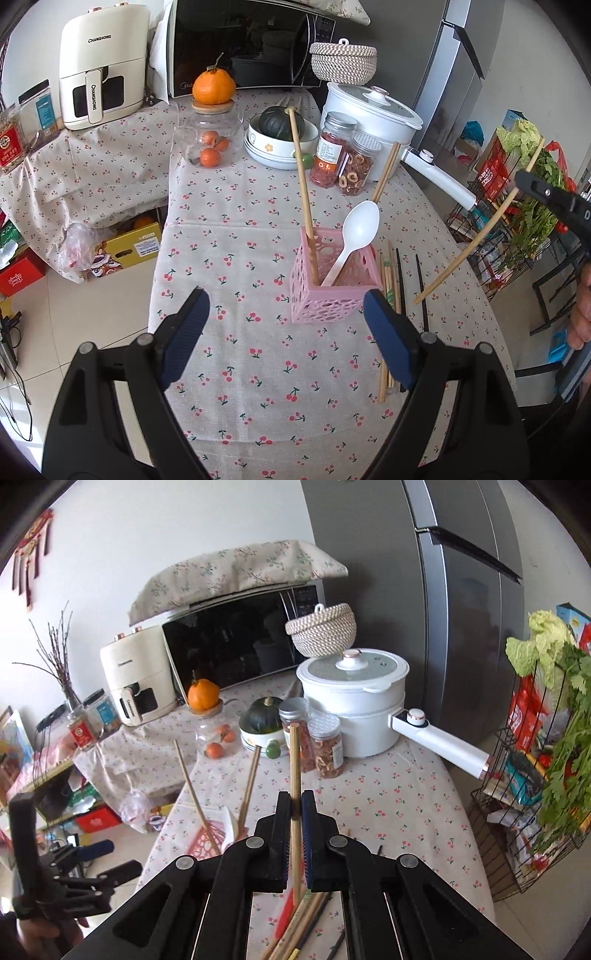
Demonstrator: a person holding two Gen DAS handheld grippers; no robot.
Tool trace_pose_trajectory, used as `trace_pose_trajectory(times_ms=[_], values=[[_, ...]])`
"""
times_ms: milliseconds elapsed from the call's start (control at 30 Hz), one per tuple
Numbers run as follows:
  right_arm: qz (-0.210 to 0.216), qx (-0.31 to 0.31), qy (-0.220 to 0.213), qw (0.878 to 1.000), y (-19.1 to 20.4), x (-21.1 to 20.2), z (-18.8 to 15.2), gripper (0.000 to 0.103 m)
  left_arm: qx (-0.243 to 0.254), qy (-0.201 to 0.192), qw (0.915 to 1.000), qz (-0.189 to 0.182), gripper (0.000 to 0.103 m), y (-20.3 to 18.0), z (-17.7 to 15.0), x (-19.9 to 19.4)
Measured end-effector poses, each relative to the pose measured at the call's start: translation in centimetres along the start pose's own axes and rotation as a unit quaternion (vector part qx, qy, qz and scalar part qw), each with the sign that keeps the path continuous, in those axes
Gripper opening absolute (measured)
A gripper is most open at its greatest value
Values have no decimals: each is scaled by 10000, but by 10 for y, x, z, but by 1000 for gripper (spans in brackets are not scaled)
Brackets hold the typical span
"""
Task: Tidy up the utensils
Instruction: 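Lift the chopstick with the right gripper and release it into the pink basket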
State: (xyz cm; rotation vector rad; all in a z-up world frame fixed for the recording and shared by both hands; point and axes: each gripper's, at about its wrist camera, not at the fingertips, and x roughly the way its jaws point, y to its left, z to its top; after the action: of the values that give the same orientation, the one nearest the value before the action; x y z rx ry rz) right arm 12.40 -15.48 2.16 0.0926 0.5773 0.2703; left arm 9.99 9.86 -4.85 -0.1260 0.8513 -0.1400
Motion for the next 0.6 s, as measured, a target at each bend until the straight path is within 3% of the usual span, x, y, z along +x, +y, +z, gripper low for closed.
trace_pose_trajectory(times_ms=[167, 300, 600], values=[[404, -150, -403, 9983, 37, -29, 35, 5, -12, 37, 10000, 23, 85, 2, 0, 2], [544, -199, -551, 9968, 59, -20, 47, 5, 49, 55, 10000, 27, 85, 0, -1, 2], [589, -134, 189, 9980, 72, 55, 33, 6, 100, 25, 9999, 25, 85, 1, -1, 0]])
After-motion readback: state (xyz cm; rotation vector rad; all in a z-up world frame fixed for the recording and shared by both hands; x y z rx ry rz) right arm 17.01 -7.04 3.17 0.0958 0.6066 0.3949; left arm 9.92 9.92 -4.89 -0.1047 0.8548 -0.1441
